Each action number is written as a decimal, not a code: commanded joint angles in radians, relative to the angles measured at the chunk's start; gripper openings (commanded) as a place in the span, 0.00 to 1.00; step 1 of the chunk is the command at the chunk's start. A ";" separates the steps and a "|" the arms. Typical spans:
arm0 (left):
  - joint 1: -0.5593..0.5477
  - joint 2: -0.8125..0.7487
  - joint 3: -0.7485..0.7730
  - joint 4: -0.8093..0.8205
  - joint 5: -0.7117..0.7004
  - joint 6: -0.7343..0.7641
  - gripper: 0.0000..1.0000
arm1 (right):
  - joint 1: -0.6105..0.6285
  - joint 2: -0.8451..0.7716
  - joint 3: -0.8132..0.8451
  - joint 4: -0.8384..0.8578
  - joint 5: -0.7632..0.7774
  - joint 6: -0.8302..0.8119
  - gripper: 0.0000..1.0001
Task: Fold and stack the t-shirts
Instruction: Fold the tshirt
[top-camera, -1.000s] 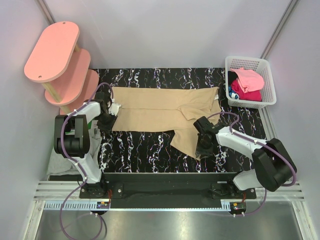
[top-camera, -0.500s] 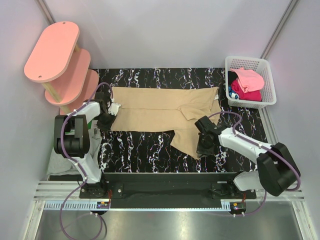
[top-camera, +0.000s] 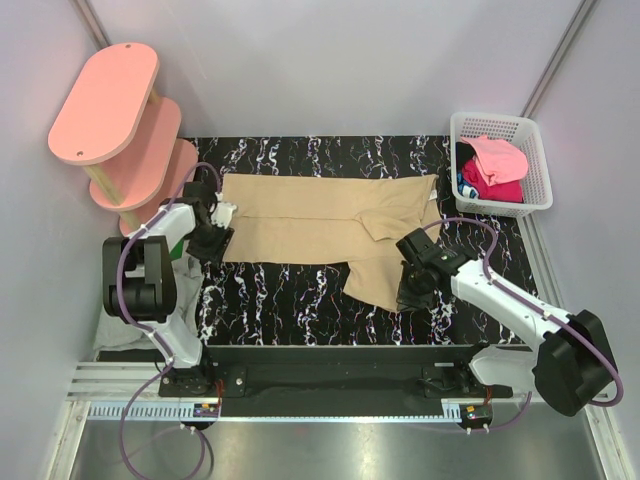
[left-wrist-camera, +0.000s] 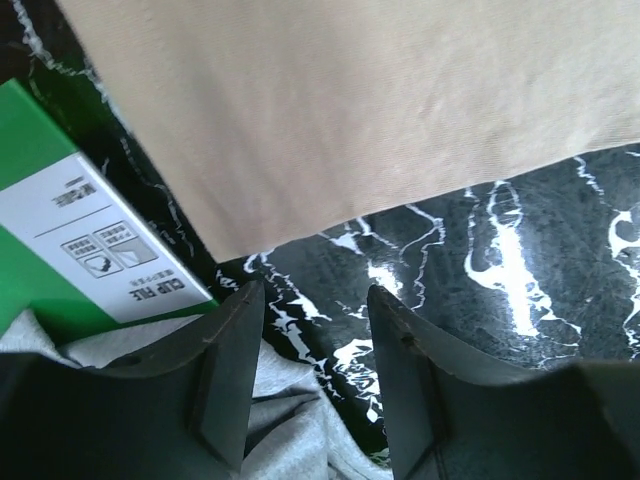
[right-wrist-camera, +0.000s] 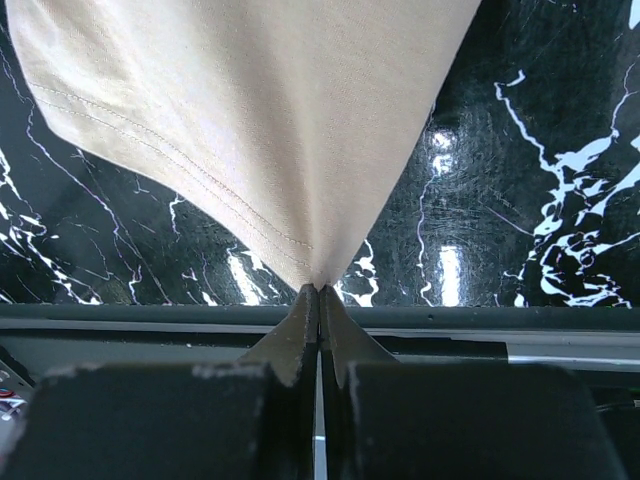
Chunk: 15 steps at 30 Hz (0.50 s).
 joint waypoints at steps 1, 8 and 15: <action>0.045 -0.019 0.044 0.007 -0.010 0.013 0.50 | 0.011 -0.013 0.003 -0.019 0.013 0.012 0.00; 0.059 0.036 0.107 0.007 0.002 -0.001 0.50 | 0.011 -0.039 -0.024 -0.019 0.013 0.020 0.00; 0.057 0.092 0.133 0.004 0.045 -0.028 0.46 | 0.011 -0.056 -0.031 -0.024 0.013 0.029 0.00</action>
